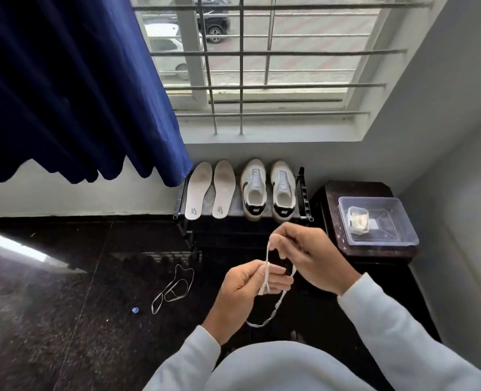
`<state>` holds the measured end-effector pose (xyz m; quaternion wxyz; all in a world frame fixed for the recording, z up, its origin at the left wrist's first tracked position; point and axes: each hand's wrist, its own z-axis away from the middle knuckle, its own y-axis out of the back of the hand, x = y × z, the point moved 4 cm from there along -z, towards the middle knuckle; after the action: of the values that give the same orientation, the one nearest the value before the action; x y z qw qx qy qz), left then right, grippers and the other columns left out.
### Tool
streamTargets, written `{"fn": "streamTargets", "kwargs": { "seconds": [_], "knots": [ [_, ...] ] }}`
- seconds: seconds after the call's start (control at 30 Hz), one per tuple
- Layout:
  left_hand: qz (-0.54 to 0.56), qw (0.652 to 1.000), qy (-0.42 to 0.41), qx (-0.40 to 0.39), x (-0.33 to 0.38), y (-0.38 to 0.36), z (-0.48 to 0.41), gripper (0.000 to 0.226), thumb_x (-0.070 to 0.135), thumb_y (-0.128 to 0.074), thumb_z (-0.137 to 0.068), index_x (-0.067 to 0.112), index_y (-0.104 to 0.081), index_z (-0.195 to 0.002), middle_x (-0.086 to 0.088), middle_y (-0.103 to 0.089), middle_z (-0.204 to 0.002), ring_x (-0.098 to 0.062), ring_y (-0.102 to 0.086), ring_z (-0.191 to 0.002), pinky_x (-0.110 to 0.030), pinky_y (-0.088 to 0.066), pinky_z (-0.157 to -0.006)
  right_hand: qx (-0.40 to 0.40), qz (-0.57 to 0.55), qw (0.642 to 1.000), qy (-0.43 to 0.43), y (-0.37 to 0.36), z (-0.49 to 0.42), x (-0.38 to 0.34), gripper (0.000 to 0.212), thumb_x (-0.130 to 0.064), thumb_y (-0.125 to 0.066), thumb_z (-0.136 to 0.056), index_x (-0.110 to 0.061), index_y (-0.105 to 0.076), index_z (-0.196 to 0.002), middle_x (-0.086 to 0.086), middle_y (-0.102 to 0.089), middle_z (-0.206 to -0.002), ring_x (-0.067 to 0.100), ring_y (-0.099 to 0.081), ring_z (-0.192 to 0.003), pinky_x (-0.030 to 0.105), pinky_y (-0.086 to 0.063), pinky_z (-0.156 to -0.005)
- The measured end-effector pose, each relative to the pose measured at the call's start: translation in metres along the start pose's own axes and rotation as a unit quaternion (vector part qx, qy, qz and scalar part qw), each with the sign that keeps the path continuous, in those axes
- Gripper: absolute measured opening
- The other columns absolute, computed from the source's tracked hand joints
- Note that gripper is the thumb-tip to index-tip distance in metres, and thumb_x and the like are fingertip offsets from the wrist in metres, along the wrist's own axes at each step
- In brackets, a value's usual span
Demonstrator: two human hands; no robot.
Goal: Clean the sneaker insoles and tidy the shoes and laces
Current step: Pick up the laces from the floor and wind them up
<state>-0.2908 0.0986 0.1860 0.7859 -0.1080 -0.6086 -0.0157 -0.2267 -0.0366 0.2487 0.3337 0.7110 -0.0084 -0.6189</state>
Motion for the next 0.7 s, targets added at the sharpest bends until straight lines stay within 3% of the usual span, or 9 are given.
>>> {"fn": "streamTargets", "kwargs": {
  "seconds": [0.13, 0.23, 0.33, 0.4, 0.53, 0.6, 0.7],
  "knots": [
    [0.155, 0.988, 0.0, -0.003, 0.017, -0.024, -0.001, 0.038, 0.022, -0.044, -0.097, 0.002, -0.075, -0.105, -0.025, -0.078, -0.101, -0.035, -0.076, -0.097, -0.036, -0.061, -0.089, -0.04, 0.003, 0.997, -0.06, 0.008, -0.015, 0.041, 0.019, -0.02, -0.057, -0.098, -0.022, -0.062, -0.08, -0.01, -0.061, -0.067, -0.001, -0.054, -0.061, 0.016, -0.043, -0.062],
    [0.204, 0.978, -0.023, 0.046, 0.028, -0.035, -0.013, 0.035, 0.021, -0.048, -0.102, -0.003, -0.073, -0.109, -0.028, -0.076, -0.105, -0.034, -0.076, -0.1, -0.033, -0.061, -0.088, -0.092, -0.015, 0.993, -0.069, -0.006, 0.007, 0.063, 0.029, -0.01, -0.054, -0.096, -0.026, -0.059, -0.073, -0.01, -0.059, -0.066, 0.004, -0.055, -0.063, 0.024, -0.045, -0.064],
    [0.15, 0.979, -0.025, 0.135, 0.023, -0.039, -0.03, 0.034, 0.016, -0.04, -0.105, 0.0, -0.07, -0.112, -0.018, -0.079, -0.107, -0.031, -0.075, -0.105, -0.029, -0.061, -0.089, -0.111, 0.047, 0.992, -0.026, -0.005, 0.038, 0.059, 0.03, -0.023, -0.05, -0.1, -0.031, -0.059, -0.072, -0.017, -0.054, -0.06, 0.005, -0.05, -0.058, 0.018, -0.039, -0.058],
    [0.067, 0.983, -0.031, 0.168, 0.018, -0.042, -0.038, 0.035, 0.012, -0.036, -0.108, 0.006, -0.07, -0.111, -0.012, -0.08, -0.107, -0.025, -0.075, -0.106, -0.027, -0.06, -0.089, -0.119, 0.029, 0.992, -0.002, 0.01, 0.046, 0.049, 0.028, -0.027, -0.051, -0.101, -0.027, -0.062, -0.075, -0.018, -0.053, -0.059, 0.005, -0.047, -0.057, 0.017, -0.036, -0.057],
    [-0.053, 0.989, -0.013, 0.135, 0.009, -0.061, -0.046, 0.037, 0.025, -0.044, -0.106, 0.007, -0.073, -0.092, 0.0, -0.078, -0.084, -0.009, -0.075, -0.085, -0.02, -0.056, -0.08, -0.082, -0.025, 0.996, 0.034, 0.057, 0.022, 0.036, 0.026, -0.019, -0.055, -0.099, -0.016, -0.063, -0.074, -0.008, -0.055, -0.061, 0.007, -0.045, -0.055, 0.023, -0.038, -0.054],
    [-0.034, 0.994, 0.004, 0.104, 0.007, -0.077, -0.048, 0.04, 0.029, -0.044, -0.1, 0.001, -0.072, -0.096, -0.006, -0.08, -0.089, -0.018, -0.077, -0.091, -0.029, -0.06, -0.085, -0.051, -0.026, 0.998, 0.029, 0.074, 0.001, 0.042, 0.026, -0.023, -0.056, -0.098, -0.021, -0.063, -0.073, -0.004, -0.057, -0.061, 0.013, -0.049, -0.056, 0.026, -0.042, -0.055],
    [0.037, 0.995, 0.015, 0.09, 0.014, -0.092, -0.05, 0.042, 0.027, -0.042, -0.097, 0.0, -0.071, -0.109, -0.017, -0.08, -0.099, -0.03, -0.077, -0.097, -0.034, -0.061, -0.088, -0.037, -0.016, 0.999, -0.009, 0.083, -0.025, 0.067, 0.024, -0.025, -0.061, -0.095, -0.03, -0.063, -0.072, -0.015, -0.058, -0.058, 0.001, -0.049, -0.054, 0.015, -0.039, -0.056]
  ]
}}
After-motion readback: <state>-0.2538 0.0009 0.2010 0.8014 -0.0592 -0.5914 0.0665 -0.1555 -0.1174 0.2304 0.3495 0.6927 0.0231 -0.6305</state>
